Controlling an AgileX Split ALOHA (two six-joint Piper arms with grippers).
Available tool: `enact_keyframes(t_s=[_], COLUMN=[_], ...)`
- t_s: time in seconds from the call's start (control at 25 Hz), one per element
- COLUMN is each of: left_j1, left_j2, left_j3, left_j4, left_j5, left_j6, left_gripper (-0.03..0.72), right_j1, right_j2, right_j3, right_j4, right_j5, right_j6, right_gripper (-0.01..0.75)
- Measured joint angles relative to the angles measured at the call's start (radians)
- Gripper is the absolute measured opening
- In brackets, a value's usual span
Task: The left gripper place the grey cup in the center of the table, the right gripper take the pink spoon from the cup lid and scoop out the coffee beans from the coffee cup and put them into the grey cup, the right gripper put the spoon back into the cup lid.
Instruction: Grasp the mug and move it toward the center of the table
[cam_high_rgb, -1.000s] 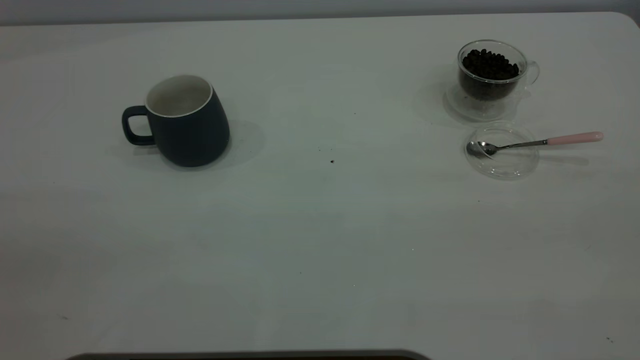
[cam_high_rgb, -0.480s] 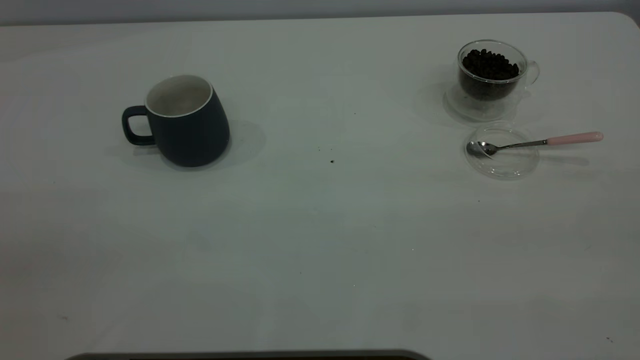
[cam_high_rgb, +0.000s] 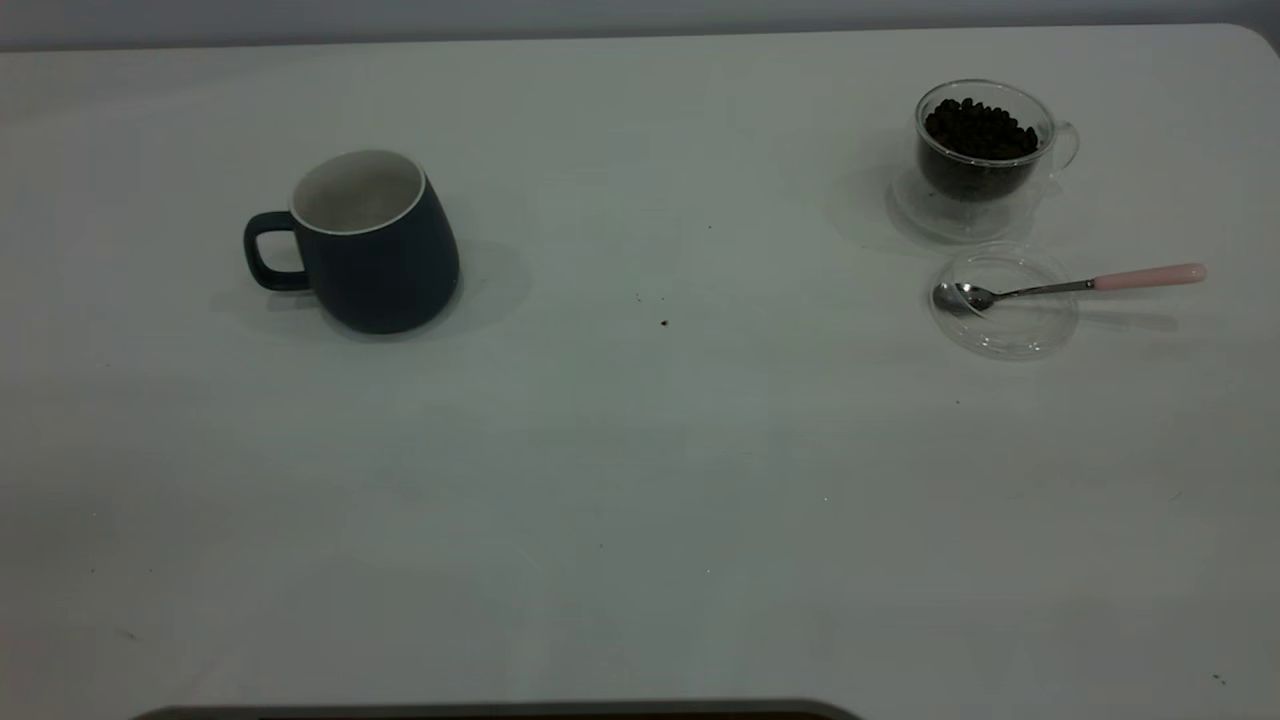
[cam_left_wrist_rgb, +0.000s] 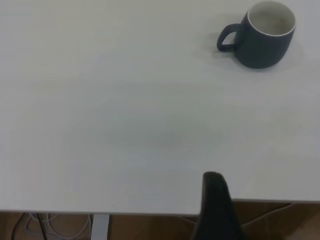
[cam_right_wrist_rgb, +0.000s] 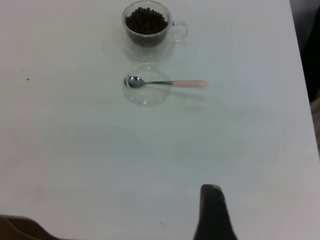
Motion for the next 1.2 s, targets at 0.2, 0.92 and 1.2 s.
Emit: enact_keyframes(t_s=[0.2, 0.92, 1.2], left_j1=[0.0, 0.0, 0.0], left_j2=[0.089, 1.291, 1.675], left_j3=[-0.029, -0.286, -0.542], left_j4=[0.0, 0.044, 0.044], left_j5=[0.015, -0.589, -0.616], left_j6=[-0.035, 0.079, 0.302], left_gripper=[0.567, 0.567, 0.567], right_j1=[0.0, 0.0, 0.0], right_j2=[0.0, 0.0, 0.0], right_j3=[0.0, 0.0, 0.0], right_j4=[0.0, 0.0, 0.0], right_j5=[0.0, 0.0, 0.0], right_j6=[0.0, 0.0, 0.0], right_gripper=[0.564, 0.564, 0.564])
